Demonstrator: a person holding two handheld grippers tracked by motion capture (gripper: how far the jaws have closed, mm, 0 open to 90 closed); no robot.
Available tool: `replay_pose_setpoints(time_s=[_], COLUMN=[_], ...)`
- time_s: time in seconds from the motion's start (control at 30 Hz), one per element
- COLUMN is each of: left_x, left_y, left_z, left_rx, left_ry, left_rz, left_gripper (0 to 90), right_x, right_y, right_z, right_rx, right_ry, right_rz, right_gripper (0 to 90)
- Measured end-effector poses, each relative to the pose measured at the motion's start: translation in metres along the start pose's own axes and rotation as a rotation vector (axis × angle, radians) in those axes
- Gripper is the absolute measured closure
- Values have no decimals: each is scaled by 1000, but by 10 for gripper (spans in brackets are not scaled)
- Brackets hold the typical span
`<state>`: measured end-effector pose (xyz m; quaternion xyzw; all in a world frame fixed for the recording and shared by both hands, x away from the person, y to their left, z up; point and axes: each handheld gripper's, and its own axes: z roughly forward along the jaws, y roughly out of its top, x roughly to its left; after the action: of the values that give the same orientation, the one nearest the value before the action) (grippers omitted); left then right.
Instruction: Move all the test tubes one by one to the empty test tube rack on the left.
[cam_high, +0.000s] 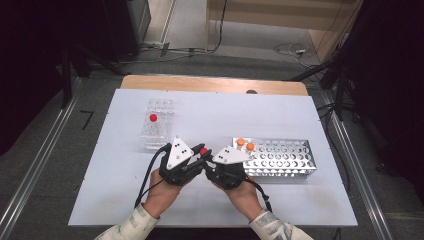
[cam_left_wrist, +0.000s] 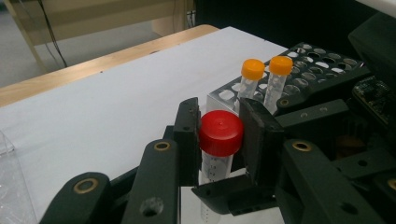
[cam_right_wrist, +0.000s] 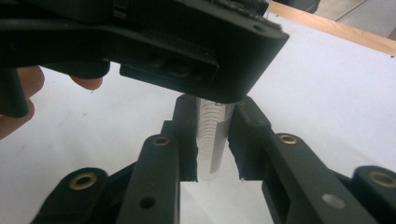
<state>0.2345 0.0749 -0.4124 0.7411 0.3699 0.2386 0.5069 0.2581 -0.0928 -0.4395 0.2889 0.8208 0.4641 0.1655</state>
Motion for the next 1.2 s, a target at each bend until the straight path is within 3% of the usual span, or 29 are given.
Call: replay_pose_setpoints(time_s=[0.13, 0.27, 0.77, 1.2], left_x=[5, 14, 47, 83], left_y=[3, 7, 14, 20], left_z=[-3, -9, -27, -46], left_rx=[-4, -17, -52, -83], left_ry=[4, 23, 123, 225], left_rz=[-12, -44, -122, -197], left_gripper=[696, 695, 695, 695], right_x=[-1, -2, -4, -16], right_y=[1, 2, 0, -18], right_z=[-2, -9, -29, -59], right_rx=[5, -3, -19, -16], right_ry=[24, 42, 52, 11], right_rz=[7, 8, 17, 41], right_gripper=[429, 362, 241, 239])
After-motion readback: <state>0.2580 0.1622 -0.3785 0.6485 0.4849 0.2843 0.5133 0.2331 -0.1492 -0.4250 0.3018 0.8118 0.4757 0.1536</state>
